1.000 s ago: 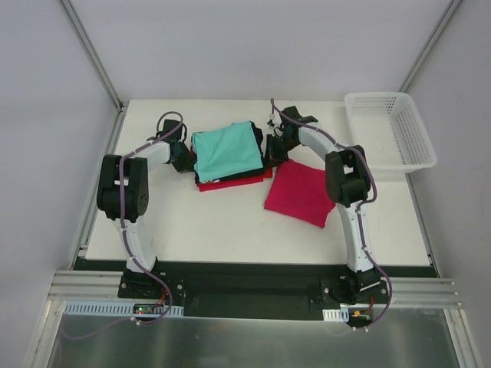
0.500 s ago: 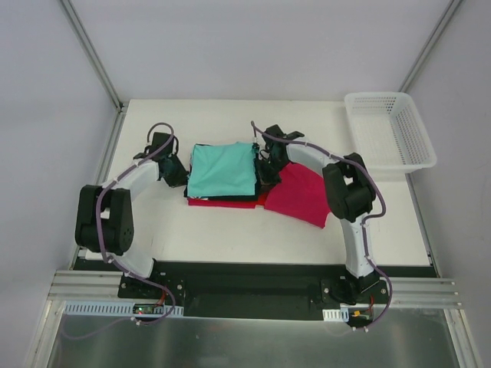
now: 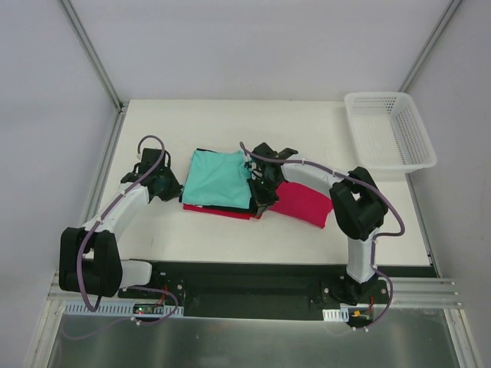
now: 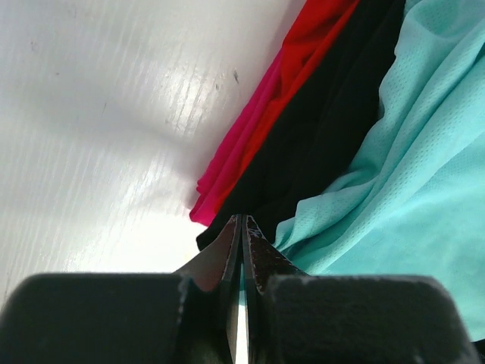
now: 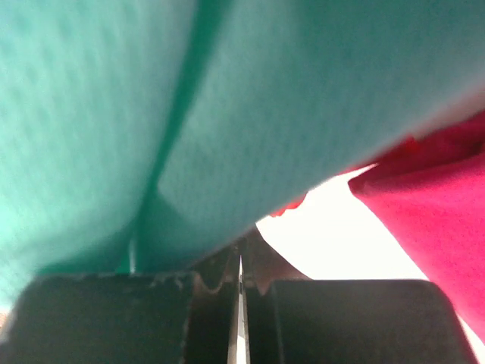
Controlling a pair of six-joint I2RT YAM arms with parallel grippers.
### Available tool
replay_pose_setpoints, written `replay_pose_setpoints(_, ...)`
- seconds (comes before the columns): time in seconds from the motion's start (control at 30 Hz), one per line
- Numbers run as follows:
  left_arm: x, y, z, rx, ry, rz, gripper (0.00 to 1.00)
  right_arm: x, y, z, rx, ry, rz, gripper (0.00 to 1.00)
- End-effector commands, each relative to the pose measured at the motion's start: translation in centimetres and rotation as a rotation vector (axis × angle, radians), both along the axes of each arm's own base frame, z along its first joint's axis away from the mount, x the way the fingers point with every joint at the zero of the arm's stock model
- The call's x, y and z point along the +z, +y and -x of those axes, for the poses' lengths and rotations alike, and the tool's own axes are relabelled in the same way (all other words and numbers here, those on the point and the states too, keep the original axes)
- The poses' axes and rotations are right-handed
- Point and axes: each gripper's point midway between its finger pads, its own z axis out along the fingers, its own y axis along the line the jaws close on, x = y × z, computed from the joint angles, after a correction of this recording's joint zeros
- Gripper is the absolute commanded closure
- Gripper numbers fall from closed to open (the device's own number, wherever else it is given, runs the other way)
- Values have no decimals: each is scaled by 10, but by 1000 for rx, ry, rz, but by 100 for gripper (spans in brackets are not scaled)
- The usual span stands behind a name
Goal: Fold and stack the t-shirts
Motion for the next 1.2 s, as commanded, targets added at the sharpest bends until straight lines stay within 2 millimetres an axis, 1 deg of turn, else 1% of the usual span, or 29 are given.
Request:
replay_pose_setpoints(0.0,3,0,18,-29,9,-11,100,22,-11,-7,-59,-82,33,100)
replay_pose_setpoints(0.13,8,1,19,-30,-4,-19,100,33,-25,-19,-83,-150,123,100)
replay_pose_setpoints(0.23,13,2,19,-34,-13,-25,100,52,-38,-28,-110,-233,165,100)
replay_pose_setpoints(0.33,25,3,18,-37,-32,-32,100,80,-49,-41,-160,-320,158,99)
replay_pose_setpoints(0.37,37,4,14,-40,-62,-37,100,87,-57,-47,-184,-352,170,100)
replay_pose_setpoints(0.4,44,4,12,-41,-81,-39,100,103,-67,-53,-222,-410,173,100)
replay_pose_setpoints(0.43,51,5,11,-44,-94,-43,100,110,-75,-57,-242,-435,176,100)
replay_pose_setpoints(0.47,69,3,4,-58,-146,-43,100,117,-87,-65,-282,-467,184,99)
replay_pose_setpoints(0.5,79,1,1,-73,-171,-37,100,130,-94,-67,-307,-497,169,99)
replay_pose_setpoints(0.53,88,-2,-2,-94,-195,-31,100,133,-101,-68,-333,-506,165,92)
replay_pose_setpoints(0.57,106,-9,-8,-130,-241,-13,100,136,-113,-74,-373,-511,161,86)
replay_pose_setpoints(0.6,116,-12,-11,-147,-263,-7,100,137,-119,-75,-393,-510,148,79)
replay_pose_setpoints(0.63,122,-16,-15,-167,-274,-1,100,145,-122,-75,-412,-523,109,79)
replay_pose_setpoints(0.67,138,-25,-20,-209,-314,11,100,138,-136,-76,-446,-502,121,79)
replay_pose_setpoints(0.7,146,-36,-21,-256,-325,40,100,138,-142,-76,-466,-505,116,64)
replay_pose_setpoints(0.73,143,-45,-26,-290,-307,52,100,143,-147,-76,-492,-523,102,49)
replay_pose_setpoints(0.77,155,-63,-30,-359,-333,62,100,135,-157,-72,-513,-508,114,44)
replay_pose_setpoints(0.8,157,-76,-31,-409,-329,84,100,134,-161,-71,-528,-516,113,36)
replay_pose_setpoints(0.83,145,-86,-37,-434,-289,87,100,133,-163,-70,-539,-522,109,29)
replay_pose_setpoints(0.87,153,-99,-42,-471,-306,91,100,131,-171,-66,-561,-520,116,20)
replay_pose_setpoints(0.9,151,-119,-39,-529,-296,95,100,128,-174,-64,-569,-520,123,17)
replay_pose_setpoints(0.93,137,-131,-44,-554,-259,80,100,128,-177,-63,-573,-526,131,16)
replay_pose_setpoints(0.97,145,-143,-50,-583,-281,76,100,130,-182,-61,-586,-533,130,13)
replay_pose_setpoints(1.0,143,-162,-46,-630,-273,77,100,127,-185,-58,-591,-529,139,6)
replay_pose_setpoints(1.03,132,-171,-52,-640,-250,57,100,127,-188,-55,-596,-527,145,6)
replay_pose_setpoints(1.07,143,-183,-57,-661,-279,60,96,127,-192,-54,-608,-531,152,5)
replay_pose_setpoints(1.1,142,-193,-58,-683,-274,71,93,130,-194,-51,-622,-541,145,4)
replay_pose_setpoints(1.13,129,-209,-56,-722,-232,103,92,128,-197,-48,-629,-535,150,3)
replay_pose_setpoints(1.17,134,-220,-61,-730,-239,127,92,129,-199,-47,-637,-539,150,3)
